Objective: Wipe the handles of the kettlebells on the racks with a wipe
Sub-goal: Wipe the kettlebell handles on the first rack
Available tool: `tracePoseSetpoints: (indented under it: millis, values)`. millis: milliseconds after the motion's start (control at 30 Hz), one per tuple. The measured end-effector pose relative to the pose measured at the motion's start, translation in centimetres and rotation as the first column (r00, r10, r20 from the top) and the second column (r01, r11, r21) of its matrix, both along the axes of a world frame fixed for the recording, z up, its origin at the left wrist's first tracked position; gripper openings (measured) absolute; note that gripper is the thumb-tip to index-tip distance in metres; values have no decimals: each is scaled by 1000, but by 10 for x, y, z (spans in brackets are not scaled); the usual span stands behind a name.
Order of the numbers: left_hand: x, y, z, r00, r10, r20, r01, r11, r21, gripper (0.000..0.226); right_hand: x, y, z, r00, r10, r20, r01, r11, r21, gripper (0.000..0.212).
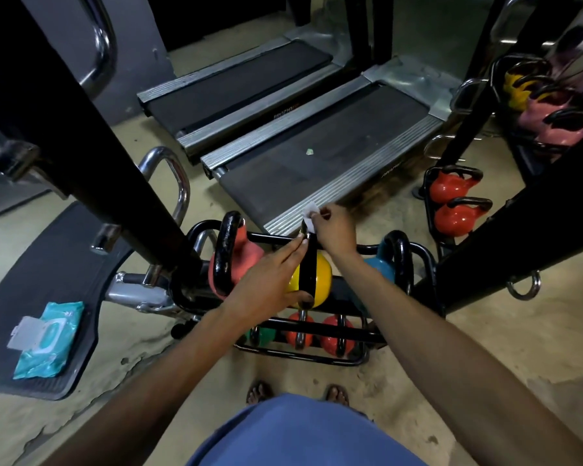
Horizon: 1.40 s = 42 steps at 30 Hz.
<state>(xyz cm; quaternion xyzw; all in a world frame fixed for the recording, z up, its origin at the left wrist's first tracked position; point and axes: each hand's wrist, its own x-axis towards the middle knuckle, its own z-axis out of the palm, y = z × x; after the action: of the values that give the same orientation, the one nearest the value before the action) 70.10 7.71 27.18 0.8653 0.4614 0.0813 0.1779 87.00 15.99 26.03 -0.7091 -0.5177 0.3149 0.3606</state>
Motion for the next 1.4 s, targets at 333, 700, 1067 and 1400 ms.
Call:
tracePoseSetpoints:
  millis: [333, 700, 1067, 1400]
  values:
    - [4, -31, -8, 992, -95, 85, 74, 972, 222, 64, -33, 51, 49, 340, 740, 580, -486, 666, -566, 21]
    - [-34, -38, -9, 898, 129, 421, -175, 982, 73, 45, -3, -45, 35, 501, 540, 676, -623, 767, -151, 35]
    - [11, 85, 35, 984, 15, 176, 5, 994, -114, 30, -33, -101, 10, 852, -309, -424, 316, 947, -55, 7]
    - [27, 122, 60, 969, -198, -148, 182, 977, -112, 26, -6, -48, -5, 311, -470, -826, -6, 868, -496, 26]
